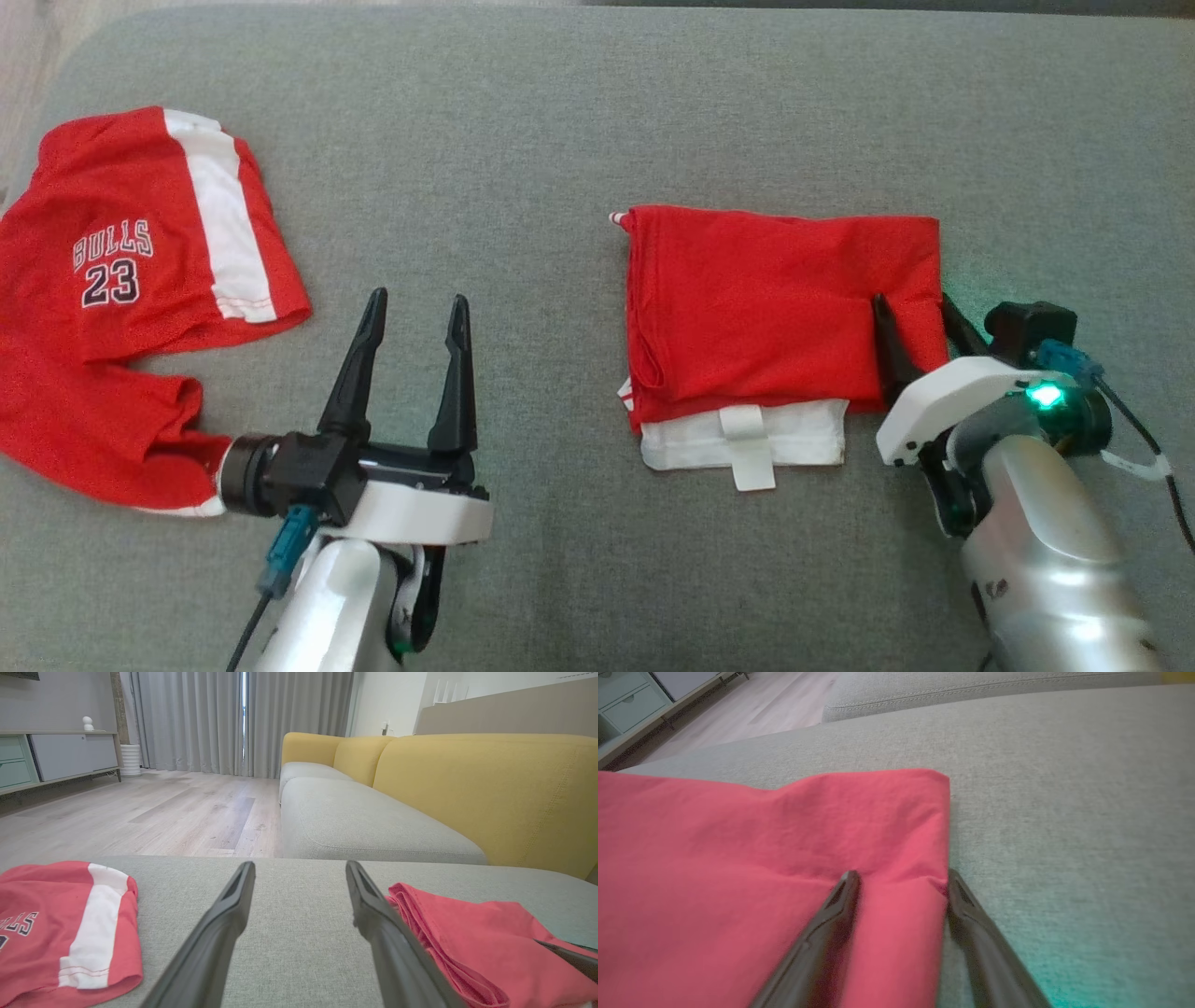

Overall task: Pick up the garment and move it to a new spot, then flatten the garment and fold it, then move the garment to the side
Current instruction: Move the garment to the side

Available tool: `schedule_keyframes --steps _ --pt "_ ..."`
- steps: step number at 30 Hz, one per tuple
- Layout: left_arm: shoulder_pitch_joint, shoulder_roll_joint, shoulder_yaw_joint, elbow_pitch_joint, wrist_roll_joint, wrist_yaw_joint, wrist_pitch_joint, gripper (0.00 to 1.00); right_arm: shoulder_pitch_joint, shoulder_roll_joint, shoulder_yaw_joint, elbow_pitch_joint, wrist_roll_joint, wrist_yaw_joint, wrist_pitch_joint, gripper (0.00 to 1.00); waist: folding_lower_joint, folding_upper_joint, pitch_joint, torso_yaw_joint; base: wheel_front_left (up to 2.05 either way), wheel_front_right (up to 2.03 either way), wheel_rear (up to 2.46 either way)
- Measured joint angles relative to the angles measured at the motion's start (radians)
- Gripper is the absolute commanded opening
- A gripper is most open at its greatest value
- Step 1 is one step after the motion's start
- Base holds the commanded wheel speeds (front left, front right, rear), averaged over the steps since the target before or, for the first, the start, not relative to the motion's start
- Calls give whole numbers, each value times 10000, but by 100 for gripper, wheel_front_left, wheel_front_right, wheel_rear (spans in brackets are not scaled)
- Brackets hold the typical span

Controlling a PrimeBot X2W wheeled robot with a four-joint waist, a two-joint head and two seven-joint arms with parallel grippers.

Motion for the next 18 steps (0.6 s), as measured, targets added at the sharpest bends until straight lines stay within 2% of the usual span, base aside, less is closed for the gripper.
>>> schedule_keyframes --steps 4,11,14,18 --pt "-42 0 4 4 0 73 0 100 -193 40 240 297 -98 4 -301 0 0 0 -22 -83 0 0 0" --pt "-73 0 36 2 0 71 0 100 -266 167 -293 359 -2144 4 -907 0 1 0 -141 -415 0 0 0" --pt "-73 0 52 -2 0 69 0 100 -267 -46 -585 105 -2629 4 -993 0 0 0 -170 -575 0 0 0" --pt "-78 0 56 -19 0 67 0 100 -268 -654 -767 -190 -2932 4 -999 0 0 0 -115 -748 0 0 0"
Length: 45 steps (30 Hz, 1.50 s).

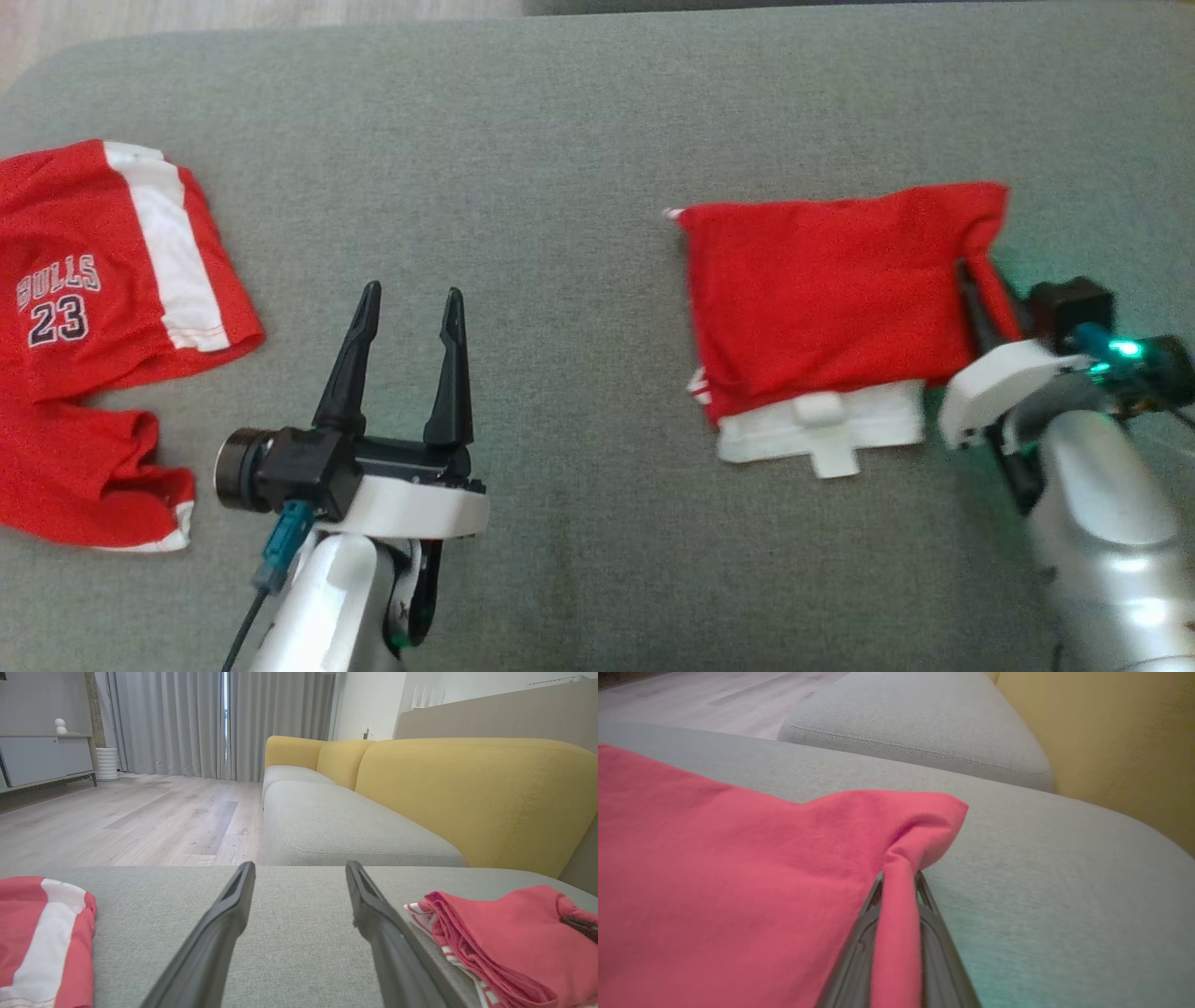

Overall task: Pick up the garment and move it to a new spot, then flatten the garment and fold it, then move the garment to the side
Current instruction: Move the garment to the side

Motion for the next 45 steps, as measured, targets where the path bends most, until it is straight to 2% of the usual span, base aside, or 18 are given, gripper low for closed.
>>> schedule_keyframes --steps 11,16,21,35,45 --pt "-322 -2 2 -132 4 -10 -2 100 -510 -2163 -36 -232 42 0 284 0 0 0 462 -206 0 0 0" --pt "-440 -6 0 -201 6 -13 -13 100 -765 -2836 -36 -153 98 0 295 0 0 0 607 -193 0 0 0" --pt "-440 -6 -2 -198 17 -88 -13 100 -965 -3214 19 44 228 0 295 0 0 0 658 -117 0 0 0" --pt "-440 -6 -2 -192 21 -130 -13 100 -1219 -3653 222 809 276 0 299 0 -1 0 596 76 0 0 0" --pt "-440 -6 -4 -198 48 -130 -13 100 -1331 -4088 -742 1216 -313 0 493 0 -1 0 582 38 0 0 0"
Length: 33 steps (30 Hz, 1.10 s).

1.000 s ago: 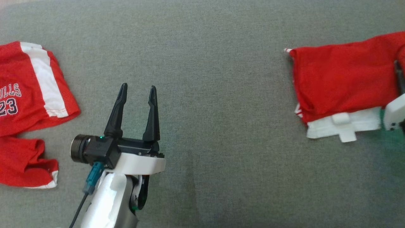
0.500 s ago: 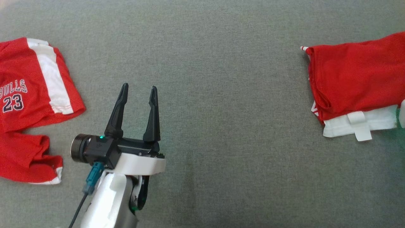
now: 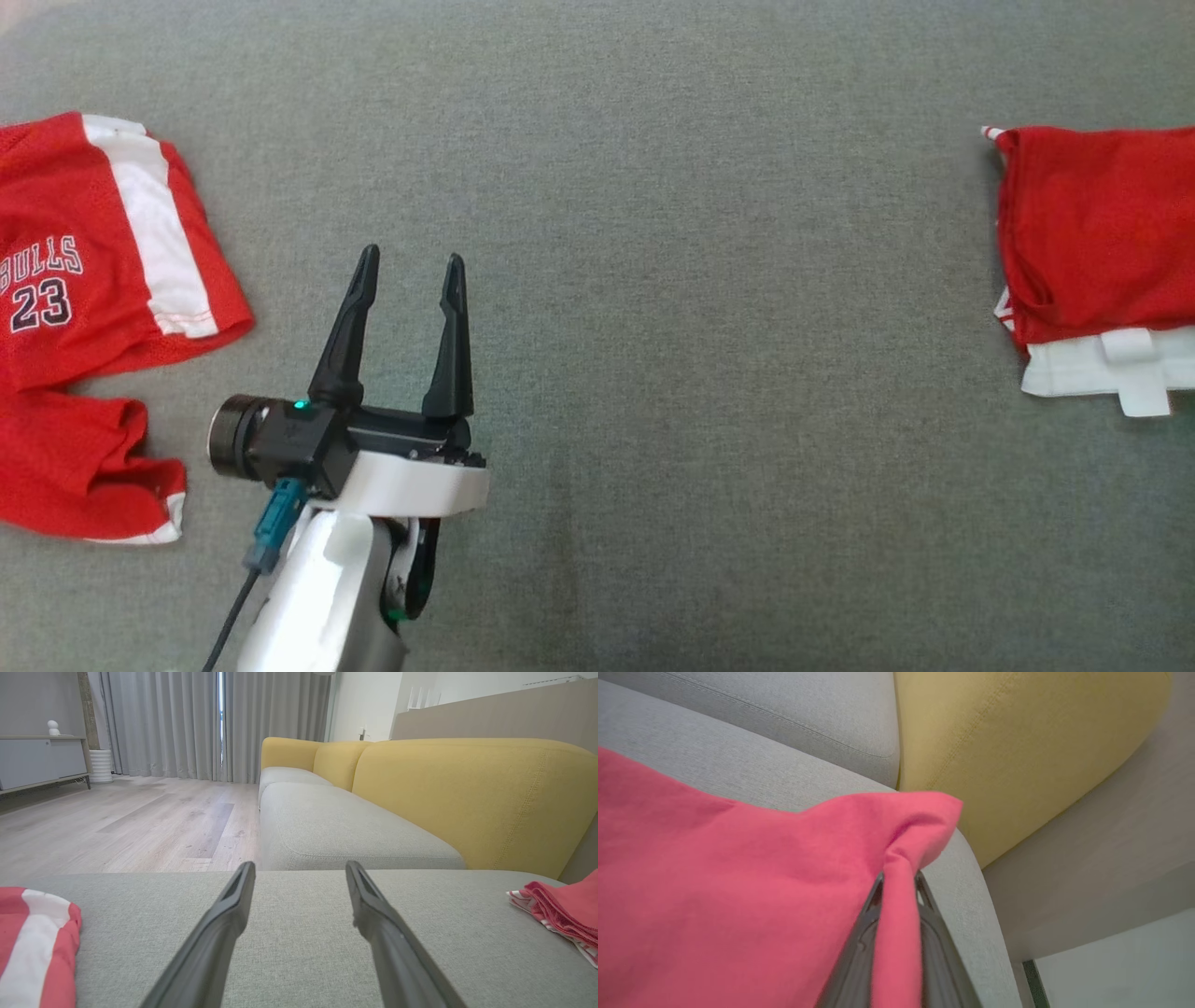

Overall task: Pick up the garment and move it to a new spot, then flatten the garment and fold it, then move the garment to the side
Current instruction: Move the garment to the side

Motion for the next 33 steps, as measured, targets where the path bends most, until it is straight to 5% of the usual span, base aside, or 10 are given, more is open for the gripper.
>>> schedule_keyframes --steps 1,2,3,12,22,33 --pt "0 0 0 0 0 0 0 100 0 8 -100 8 -65 0 -2 0 0 0 -11 -11 0 0 0" --pt "0 0 0 0 0 0 0 100 -1 13 -213 2 -111 0 -25 27 0 0 -24 -19 0 0 0" --pt "0 0 0 0 0 0 0 100 -5 17 -328 -10 -174 0 -42 100 0 0 -39 -28 0 0 0" --pt "29 0 25 6 -2 2 0 100 -265 984 -901 -1066 -562 0 -633 100 0 0 -446 -141 0 0 0" --pt "488 2 142 -59 -38 63 0 100 -63 2765 35 -4071 385 0 -422 100 -1 0 -1372 -308 0 0 0" --pt "968 4 360 -184 -50 104 -2 100 2839 4615 -401 -6374 1434 0 -159 100 -1 0 -2005 -194 0 0 0"
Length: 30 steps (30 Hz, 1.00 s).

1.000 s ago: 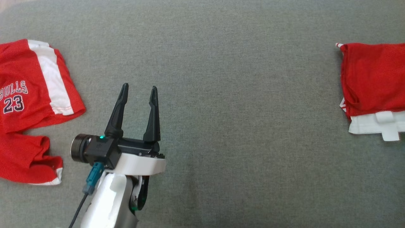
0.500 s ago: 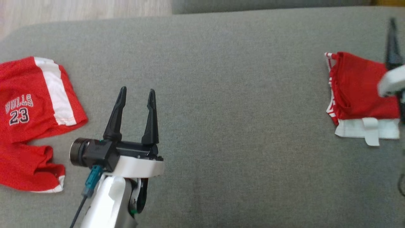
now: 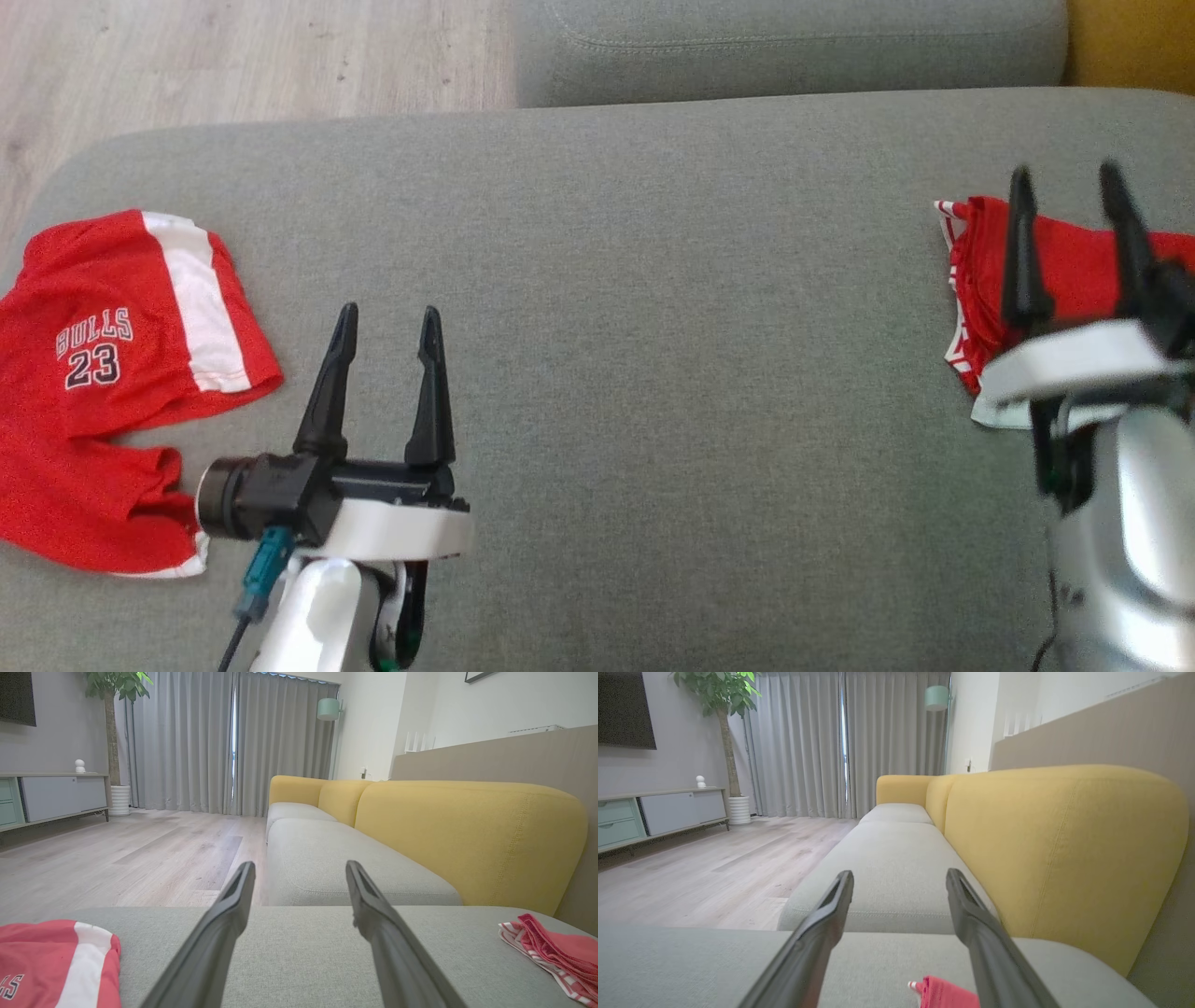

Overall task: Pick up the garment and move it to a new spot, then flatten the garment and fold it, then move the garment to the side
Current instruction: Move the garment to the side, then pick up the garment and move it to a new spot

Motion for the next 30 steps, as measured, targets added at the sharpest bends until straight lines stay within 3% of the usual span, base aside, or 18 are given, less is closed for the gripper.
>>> schedule_keyframes --steps 12,30 --pt "608 2 56 142 0 -17 0 100 2199 403 245 23 844 -2 -771 100 0 0 -211 -26 0 0 0" --pt "756 6 58 146 0 -56 2 100 2323 412 314 -10 1114 -2 -888 100 1 0 -240 -43 0 0 0"
